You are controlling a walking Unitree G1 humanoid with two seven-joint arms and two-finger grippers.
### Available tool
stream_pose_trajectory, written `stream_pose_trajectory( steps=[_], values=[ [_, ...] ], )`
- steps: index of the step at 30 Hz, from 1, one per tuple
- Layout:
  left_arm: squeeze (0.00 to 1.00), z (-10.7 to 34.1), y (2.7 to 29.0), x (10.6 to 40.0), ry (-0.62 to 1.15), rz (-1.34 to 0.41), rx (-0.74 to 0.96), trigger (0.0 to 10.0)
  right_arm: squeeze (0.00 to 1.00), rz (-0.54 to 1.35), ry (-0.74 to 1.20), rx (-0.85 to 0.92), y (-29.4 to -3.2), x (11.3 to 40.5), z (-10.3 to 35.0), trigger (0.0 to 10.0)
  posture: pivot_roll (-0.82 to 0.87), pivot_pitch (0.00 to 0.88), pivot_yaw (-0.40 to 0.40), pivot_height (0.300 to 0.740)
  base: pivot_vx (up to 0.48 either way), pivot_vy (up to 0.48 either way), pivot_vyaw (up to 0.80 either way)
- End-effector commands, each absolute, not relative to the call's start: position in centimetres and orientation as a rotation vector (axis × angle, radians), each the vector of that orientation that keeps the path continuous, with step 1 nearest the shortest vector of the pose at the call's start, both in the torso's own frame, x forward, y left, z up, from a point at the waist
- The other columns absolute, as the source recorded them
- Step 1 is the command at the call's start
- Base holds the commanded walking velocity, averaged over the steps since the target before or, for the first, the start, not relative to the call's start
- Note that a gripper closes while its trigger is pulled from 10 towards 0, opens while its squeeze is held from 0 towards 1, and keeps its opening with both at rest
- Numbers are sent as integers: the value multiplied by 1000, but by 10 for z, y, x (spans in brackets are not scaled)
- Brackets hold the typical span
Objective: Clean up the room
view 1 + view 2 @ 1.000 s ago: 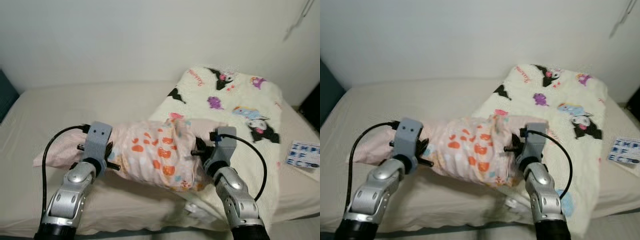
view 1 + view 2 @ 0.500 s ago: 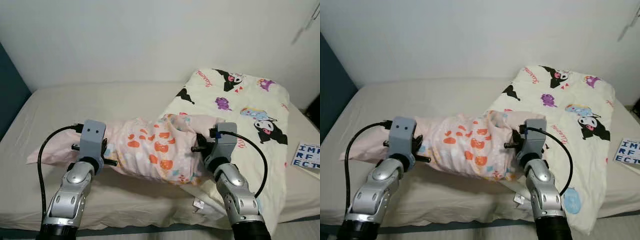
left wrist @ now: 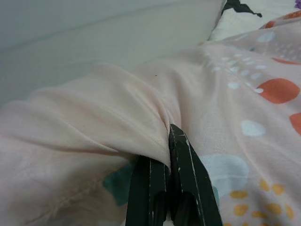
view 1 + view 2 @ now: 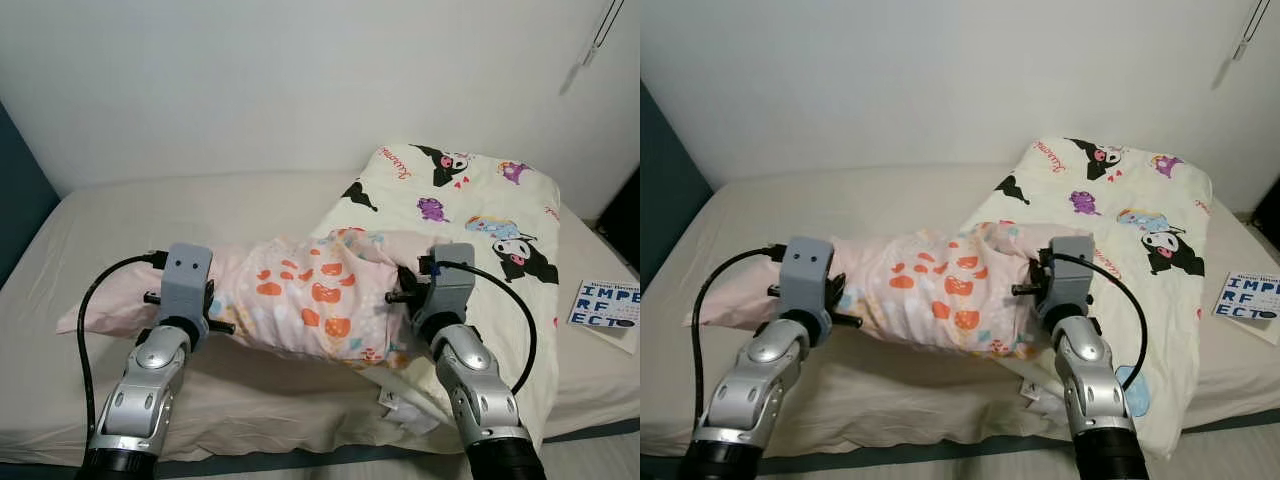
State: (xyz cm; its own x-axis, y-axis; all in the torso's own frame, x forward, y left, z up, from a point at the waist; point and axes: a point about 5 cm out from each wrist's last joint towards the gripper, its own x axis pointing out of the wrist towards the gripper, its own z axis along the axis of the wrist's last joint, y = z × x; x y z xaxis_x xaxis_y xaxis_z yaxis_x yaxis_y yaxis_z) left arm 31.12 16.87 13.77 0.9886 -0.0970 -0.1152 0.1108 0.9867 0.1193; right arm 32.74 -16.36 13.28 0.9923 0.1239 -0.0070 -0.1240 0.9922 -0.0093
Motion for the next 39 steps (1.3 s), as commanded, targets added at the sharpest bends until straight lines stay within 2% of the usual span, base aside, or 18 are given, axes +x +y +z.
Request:
stream_pose_trajectory(
  steps=[1,16,18,25,33,39],
  values=[
    [0,141,165,312,89,-114,141,10000,0,163,-22,-27,-154,327,135,10000,-9,122,0,740,0,0,800],
    [0,142,156,311,76,-174,154,10000,0,130,-32,6,-160,325,135,10000,-14,109,10,740,0,0,775],
    [0,143,153,311,68,-190,149,10000,0,94,-46,45,-165,325,136,10000,-15,107,11,740,0,0,0],
    [0,143,149,313,66,-211,158,10000,0,88,-46,17,-167,325,136,10000,-21,104,16,740,0,0,0],
    [0,143,149,314,67,-220,156,10000,0,56,-45,28,-173,323,136,10000,-26,107,22,740,0,0,-800],
    [0,144,149,316,69,-217,145,10000,0,38,-66,5,-176,322,138,10000,-29,109,23,740,0,0,0]
  ],
)
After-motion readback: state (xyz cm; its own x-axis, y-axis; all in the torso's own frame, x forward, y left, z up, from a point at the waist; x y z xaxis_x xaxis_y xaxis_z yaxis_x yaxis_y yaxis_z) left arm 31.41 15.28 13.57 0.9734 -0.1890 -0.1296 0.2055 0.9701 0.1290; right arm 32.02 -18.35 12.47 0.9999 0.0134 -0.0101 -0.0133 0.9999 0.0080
